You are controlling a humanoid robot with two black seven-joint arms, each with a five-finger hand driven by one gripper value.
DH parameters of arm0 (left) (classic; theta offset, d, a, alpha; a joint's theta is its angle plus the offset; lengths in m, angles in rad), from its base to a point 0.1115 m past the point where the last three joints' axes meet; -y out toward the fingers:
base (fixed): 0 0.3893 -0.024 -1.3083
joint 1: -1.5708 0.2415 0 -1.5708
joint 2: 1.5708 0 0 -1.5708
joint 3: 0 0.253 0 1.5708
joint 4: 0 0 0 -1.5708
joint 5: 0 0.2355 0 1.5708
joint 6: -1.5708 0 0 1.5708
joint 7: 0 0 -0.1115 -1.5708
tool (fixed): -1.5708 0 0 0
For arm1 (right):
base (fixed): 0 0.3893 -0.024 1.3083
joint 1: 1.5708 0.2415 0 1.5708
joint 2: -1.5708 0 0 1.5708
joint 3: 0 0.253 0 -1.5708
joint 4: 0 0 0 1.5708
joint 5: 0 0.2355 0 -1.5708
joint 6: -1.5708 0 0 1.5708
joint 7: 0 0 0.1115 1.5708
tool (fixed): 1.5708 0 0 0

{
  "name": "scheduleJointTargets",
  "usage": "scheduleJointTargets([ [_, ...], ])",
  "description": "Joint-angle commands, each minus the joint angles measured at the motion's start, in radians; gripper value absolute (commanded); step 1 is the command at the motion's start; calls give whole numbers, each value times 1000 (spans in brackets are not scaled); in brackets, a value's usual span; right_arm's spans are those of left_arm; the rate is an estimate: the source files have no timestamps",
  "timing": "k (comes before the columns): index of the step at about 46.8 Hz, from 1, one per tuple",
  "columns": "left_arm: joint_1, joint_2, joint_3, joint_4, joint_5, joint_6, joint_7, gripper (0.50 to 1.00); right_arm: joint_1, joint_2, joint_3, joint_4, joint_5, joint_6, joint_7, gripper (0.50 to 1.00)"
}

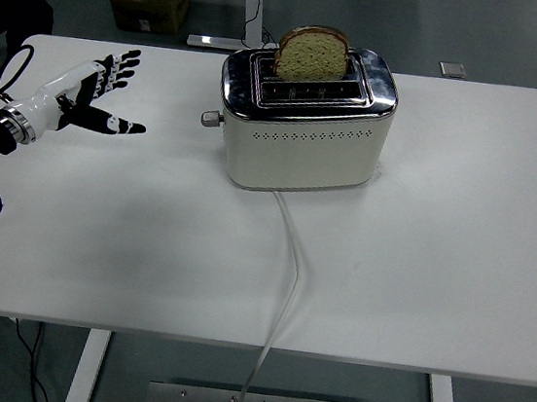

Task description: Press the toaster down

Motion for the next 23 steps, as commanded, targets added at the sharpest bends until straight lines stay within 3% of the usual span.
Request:
scheduleJointTargets([
  [1, -7, 2, 1, 12, -104, 0, 0, 1000, 0, 0, 0, 1, 0, 0, 0, 1000],
  [23, -8, -115, -10, 107, -427, -1, -1, 1000, 0, 0, 0, 1, 0, 0, 0, 1000],
])
